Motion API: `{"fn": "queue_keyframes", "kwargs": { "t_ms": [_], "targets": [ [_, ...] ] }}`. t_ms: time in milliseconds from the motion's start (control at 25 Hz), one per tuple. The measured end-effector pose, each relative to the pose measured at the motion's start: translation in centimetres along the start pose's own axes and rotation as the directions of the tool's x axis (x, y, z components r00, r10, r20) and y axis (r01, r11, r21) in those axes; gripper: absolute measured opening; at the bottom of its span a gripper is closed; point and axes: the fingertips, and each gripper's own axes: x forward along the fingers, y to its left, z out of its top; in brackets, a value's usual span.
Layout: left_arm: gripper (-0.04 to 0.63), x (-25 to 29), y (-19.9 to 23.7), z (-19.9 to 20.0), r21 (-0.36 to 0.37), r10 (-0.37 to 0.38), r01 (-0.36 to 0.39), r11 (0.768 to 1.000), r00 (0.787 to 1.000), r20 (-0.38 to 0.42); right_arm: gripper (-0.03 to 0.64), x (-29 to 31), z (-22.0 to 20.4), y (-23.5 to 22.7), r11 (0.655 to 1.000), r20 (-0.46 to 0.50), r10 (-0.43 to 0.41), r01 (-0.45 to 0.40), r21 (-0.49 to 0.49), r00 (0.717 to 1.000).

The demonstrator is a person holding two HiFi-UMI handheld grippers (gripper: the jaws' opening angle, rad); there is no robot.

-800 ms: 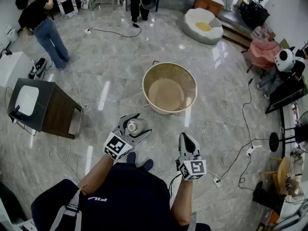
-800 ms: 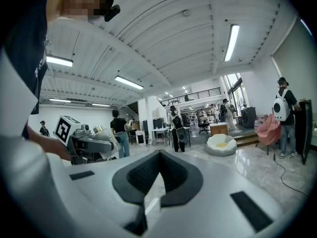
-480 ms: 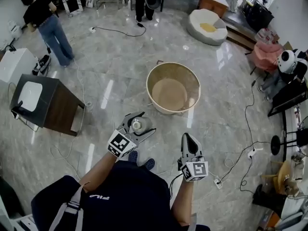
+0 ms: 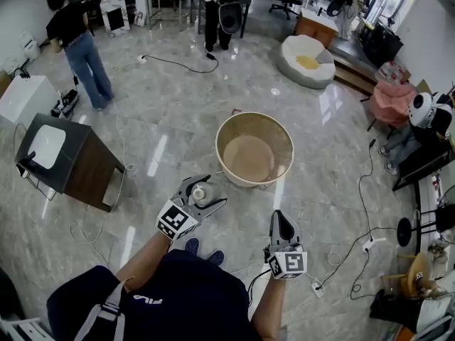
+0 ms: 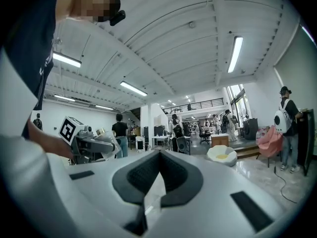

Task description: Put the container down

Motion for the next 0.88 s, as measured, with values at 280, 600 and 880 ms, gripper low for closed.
{"fn": "queue_keyframes", "kwargs": {
  "t_ms": [280,600,880],
  "targets": [
    [0.357,0.3,0.4,0.4,0.013,0.027,-0.028,1.000,0.999,0.022,0.026,-0.4,0.2,-1.6,0.999,0.018,-0.002,0.003,-0.046,1.000],
    [0.357,1.3,-0.6,1.7,0.015,0.046,-0.046,0.999,0.998,0.031,0.026,0.2,-0.1,-3.0,1.000,0.005,-0.001,0.001,-0.015,1.000],
    [0.357,1.9,-0.2,0.1,-0.009,0.048,-0.048,0.999,0.999,0.017,0.026,1.0,-0.8,-3.0,1.000,-0.003,0.016,-0.016,-0.020,1.000]
  ]
}}
